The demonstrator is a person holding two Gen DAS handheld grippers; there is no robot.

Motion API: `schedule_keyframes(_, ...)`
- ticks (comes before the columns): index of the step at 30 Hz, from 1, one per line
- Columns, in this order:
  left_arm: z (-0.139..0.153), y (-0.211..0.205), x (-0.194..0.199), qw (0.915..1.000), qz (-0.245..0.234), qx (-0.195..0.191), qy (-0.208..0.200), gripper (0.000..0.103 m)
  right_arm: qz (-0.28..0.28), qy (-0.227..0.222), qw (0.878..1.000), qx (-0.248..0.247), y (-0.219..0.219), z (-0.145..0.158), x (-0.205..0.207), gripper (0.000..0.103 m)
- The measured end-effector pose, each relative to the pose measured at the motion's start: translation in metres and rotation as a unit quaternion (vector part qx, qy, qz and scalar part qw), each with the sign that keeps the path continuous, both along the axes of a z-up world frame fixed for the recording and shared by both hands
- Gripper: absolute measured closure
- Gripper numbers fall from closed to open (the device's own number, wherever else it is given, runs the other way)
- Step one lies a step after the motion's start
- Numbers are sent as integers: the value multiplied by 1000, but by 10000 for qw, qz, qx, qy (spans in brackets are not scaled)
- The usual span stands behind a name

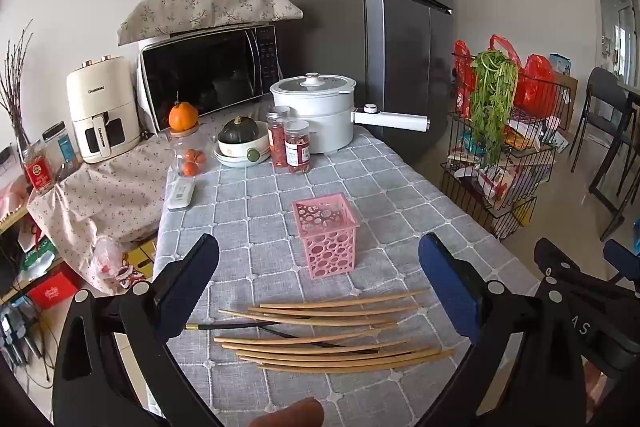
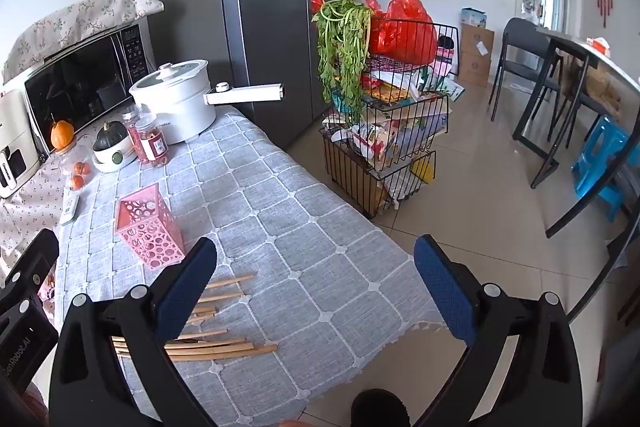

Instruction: Organize utensils

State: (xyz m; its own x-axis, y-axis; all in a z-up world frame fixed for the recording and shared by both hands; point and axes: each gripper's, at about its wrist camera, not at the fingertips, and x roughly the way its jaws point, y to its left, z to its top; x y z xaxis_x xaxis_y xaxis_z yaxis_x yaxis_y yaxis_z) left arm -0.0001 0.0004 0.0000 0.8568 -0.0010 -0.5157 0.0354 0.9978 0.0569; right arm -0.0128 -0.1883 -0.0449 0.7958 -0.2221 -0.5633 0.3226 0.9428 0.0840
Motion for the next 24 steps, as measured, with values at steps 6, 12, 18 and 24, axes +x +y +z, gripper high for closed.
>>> schedule_keyframes(6, -1, 1, -1, 10000, -6, 3, 0, 7, 6, 24, 10000, 1, 1, -1, 0, 7)
schedule_keyframes(12, -1, 1, -1, 10000, -3, -3, -4, 7, -5, 43, 10000, 14, 0, -2, 1, 7)
schedule_keyframes(18, -1, 1, -1, 10000, -5, 2, 7, 7, 10, 74, 10000, 19, 0, -3, 2, 7)
schedule_keyframes(24, -4, 2, 0, 10000, -4, 13, 43, 7, 20, 99, 9999, 42, 0, -3, 2, 7)
